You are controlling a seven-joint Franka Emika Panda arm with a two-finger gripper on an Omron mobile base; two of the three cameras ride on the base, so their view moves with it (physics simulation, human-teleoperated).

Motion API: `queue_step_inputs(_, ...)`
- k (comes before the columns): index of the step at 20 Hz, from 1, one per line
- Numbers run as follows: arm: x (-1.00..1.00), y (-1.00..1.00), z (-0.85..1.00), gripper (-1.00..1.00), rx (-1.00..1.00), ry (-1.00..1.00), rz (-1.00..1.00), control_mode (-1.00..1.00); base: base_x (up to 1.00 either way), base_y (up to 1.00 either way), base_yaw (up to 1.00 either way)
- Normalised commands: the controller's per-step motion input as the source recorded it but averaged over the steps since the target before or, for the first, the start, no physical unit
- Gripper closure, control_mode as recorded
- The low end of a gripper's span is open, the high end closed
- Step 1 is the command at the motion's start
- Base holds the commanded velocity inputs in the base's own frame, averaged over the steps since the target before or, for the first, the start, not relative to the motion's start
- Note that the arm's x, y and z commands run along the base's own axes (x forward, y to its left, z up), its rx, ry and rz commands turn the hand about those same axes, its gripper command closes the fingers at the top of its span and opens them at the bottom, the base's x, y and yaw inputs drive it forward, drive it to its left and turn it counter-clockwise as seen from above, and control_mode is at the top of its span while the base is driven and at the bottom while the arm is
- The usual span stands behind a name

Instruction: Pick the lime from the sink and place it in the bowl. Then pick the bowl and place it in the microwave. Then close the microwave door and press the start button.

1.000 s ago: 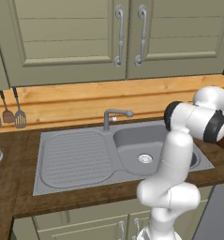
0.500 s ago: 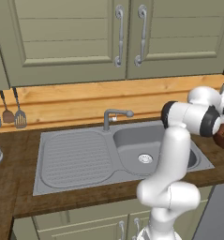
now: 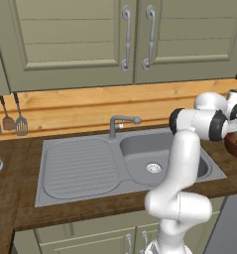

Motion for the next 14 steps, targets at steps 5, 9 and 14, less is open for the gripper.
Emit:
queue_step_inputs(5, 0.01, -0.05, -0.35, -1.0, 0.06, 0.08, 0.08, -1.0, 0.0, 0.0, 0.0)
queue_step_inputs(9, 0.0, -0.1, -0.34, 1.0, 0.02, 0.09, 0.07, -1.0, 0.0, 0.0, 0.0)
queue_step_inputs(14, 0.0, -0.05, -0.17, 1.0, 0.02, 0.04, 0.07, -1.0, 0.0, 0.0, 0.0)
